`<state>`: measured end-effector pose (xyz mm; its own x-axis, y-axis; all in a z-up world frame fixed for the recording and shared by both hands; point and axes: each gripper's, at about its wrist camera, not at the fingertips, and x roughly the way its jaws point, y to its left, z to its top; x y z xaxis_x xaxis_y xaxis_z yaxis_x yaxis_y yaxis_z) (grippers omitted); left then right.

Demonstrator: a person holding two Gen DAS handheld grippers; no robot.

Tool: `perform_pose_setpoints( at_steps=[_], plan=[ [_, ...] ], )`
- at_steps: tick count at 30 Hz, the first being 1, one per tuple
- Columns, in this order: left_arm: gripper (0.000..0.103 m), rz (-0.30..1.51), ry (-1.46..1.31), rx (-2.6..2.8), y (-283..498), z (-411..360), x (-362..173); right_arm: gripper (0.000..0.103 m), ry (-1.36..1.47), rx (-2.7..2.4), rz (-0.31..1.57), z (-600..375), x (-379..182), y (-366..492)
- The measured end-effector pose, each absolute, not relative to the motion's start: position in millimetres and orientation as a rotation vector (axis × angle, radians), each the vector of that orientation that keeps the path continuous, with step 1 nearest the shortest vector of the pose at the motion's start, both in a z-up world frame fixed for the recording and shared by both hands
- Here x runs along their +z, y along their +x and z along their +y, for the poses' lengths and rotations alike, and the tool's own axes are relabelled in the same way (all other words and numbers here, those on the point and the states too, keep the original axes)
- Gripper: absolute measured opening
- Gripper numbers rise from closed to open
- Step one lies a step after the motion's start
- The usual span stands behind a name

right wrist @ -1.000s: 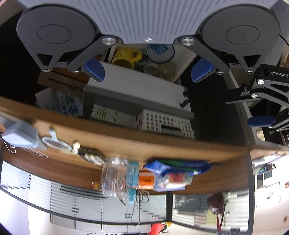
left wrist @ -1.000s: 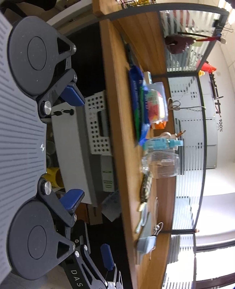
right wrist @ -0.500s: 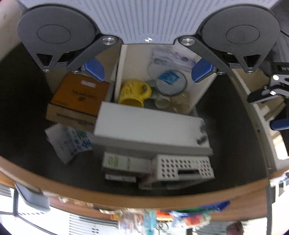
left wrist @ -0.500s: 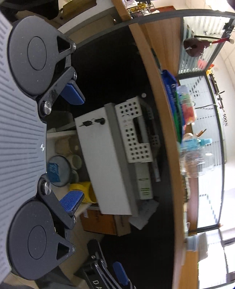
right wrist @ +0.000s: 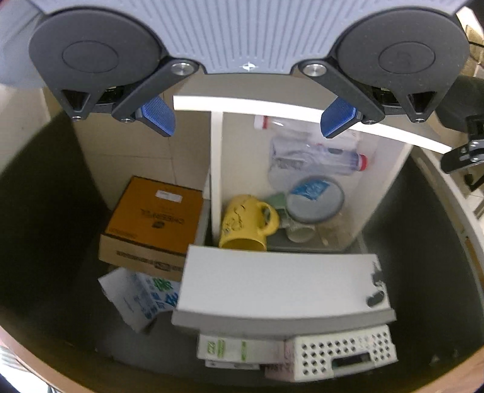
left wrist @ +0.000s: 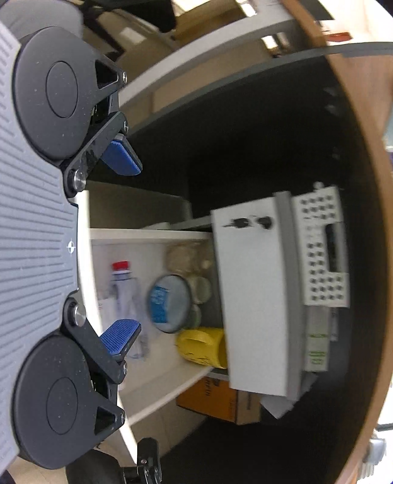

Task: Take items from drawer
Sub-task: 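Move both tools back down to the open drawer, then push the drawer front closed with the left tool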

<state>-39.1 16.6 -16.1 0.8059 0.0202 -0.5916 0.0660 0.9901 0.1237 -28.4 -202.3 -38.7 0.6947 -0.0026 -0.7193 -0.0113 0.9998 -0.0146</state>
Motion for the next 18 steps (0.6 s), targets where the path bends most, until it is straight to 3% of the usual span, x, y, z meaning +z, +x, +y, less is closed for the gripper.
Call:
perform_pose_setpoints(
  at_steps=[18],
  plan=[
    [0.102,0.798,0.066,0.074,-10.2,17.0,-89.9,0.103,-0.037,-0.055,0.757,-168.2,-102.9,-30.4]
  ],
)
